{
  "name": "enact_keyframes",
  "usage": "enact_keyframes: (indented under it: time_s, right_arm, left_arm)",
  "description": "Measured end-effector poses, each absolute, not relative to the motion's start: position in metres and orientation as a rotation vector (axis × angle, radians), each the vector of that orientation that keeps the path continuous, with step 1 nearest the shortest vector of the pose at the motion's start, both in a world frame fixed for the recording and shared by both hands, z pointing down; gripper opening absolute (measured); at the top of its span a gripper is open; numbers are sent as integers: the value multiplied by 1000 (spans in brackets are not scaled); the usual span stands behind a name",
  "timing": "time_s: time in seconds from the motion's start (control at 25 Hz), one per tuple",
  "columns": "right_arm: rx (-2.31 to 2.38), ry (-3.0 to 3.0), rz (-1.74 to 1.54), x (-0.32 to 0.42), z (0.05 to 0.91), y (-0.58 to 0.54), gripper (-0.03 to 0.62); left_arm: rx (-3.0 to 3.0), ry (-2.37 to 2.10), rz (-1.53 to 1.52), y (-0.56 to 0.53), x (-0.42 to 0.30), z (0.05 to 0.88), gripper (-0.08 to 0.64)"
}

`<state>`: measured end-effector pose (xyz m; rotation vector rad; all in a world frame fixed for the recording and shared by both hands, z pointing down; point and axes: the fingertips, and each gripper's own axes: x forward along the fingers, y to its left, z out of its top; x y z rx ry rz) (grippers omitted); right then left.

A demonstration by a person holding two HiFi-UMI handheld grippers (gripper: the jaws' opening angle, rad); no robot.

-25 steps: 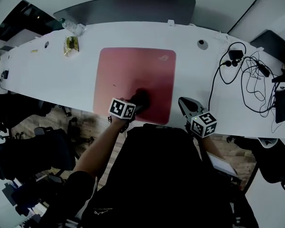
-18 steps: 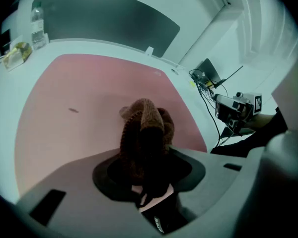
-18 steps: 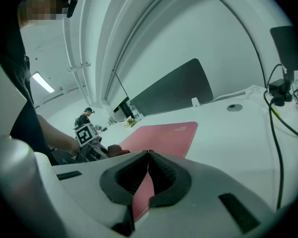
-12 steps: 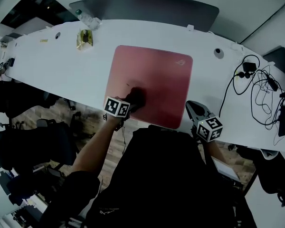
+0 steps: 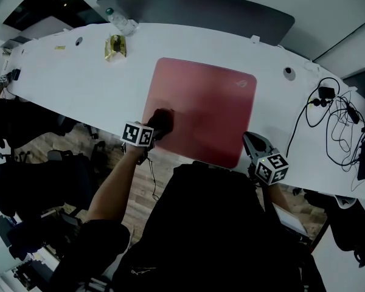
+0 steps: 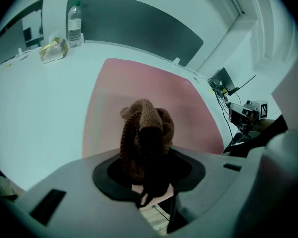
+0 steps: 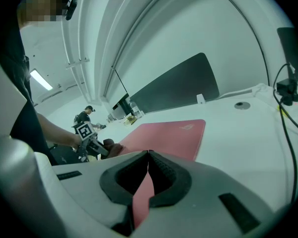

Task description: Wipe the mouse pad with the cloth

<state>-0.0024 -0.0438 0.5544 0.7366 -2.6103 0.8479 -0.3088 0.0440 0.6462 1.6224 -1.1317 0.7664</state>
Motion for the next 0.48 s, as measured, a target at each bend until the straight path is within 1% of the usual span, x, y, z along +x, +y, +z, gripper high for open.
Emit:
enact_keyframes:
  time_s: [0.48]
  right_arm:
    - [786,-2597,845,-12,551,-45,26]
  left_arm:
    - [1548,-1229,796,47,-382,645,149]
